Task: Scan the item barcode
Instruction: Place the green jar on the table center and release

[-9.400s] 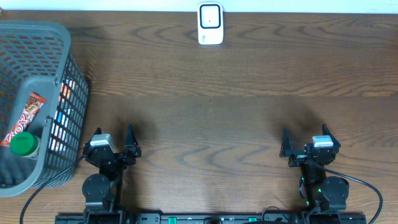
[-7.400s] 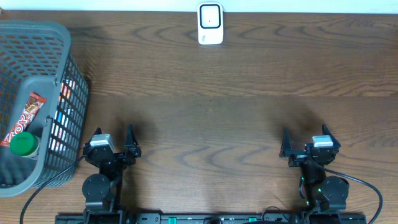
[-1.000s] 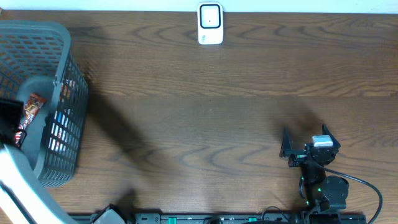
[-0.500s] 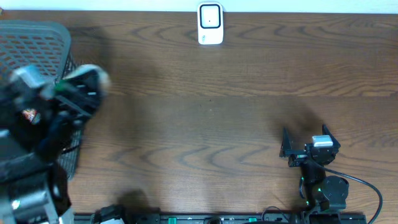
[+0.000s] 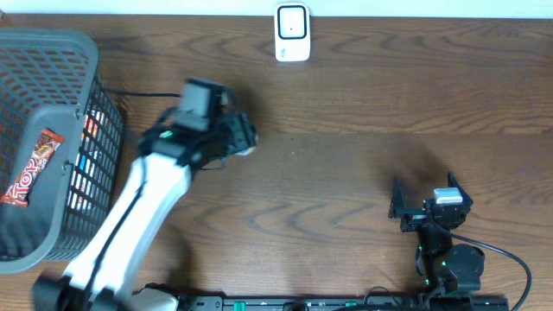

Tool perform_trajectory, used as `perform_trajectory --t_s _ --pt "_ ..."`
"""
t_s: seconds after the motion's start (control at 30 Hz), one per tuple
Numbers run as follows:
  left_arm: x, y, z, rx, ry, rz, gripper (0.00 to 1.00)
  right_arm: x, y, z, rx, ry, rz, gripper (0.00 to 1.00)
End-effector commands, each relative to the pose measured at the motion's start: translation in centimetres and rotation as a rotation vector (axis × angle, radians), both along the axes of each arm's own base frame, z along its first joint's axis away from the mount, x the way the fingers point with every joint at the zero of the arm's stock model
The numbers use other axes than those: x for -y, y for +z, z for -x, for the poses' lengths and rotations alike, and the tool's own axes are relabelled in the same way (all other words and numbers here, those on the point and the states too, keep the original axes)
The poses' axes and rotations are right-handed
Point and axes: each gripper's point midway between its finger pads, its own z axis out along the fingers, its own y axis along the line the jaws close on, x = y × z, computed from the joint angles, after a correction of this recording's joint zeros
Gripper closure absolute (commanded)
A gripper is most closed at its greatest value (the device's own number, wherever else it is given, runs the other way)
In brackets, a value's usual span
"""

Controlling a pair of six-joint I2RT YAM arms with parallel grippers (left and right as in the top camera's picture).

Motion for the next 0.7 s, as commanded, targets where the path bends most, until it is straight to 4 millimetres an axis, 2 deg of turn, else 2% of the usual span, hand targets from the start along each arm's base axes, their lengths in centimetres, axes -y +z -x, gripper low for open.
perform_trajectory --t_s 0.0,0.13,0.27,0.5,0.6,0.67 --pt "-0.5 -3.8 -1.2 -0.067 0.117 -0.098 0.34 0.2 -0.1 0.0 -0.003 -0.008 -0.012 0.01" --pt "-1.3 -7.3 -1.0 -0.158 0.317 -0.15 0.34 0.2 -0.1 0.0 -0.003 -0.008 -0.012 0.01" --pt "-1.5 -9.0 -0.7 -0.208 0.576 -0.118 0.34 0.2 -0.1 0.0 -0.003 -0.008 -0.012 0.01" --pt "-1.6 -8.9 -0.9 -0.17 0.851 -0.059 0.33 0.2 -0.1 0.0 -0.003 -0.008 -0.012 0.01" --pt "-0.9 -9.0 -0.7 -0.192 0.864 -0.029 0.24 0.2 -0.1 0.0 -0.003 -0.008 -0.012 0.01" --pt "-0.7 -9.1 -0.3 -0.207 0.838 -0.041 0.21 0.2 -0.1 0.0 -0.003 -0.008 -0.012 0.01"
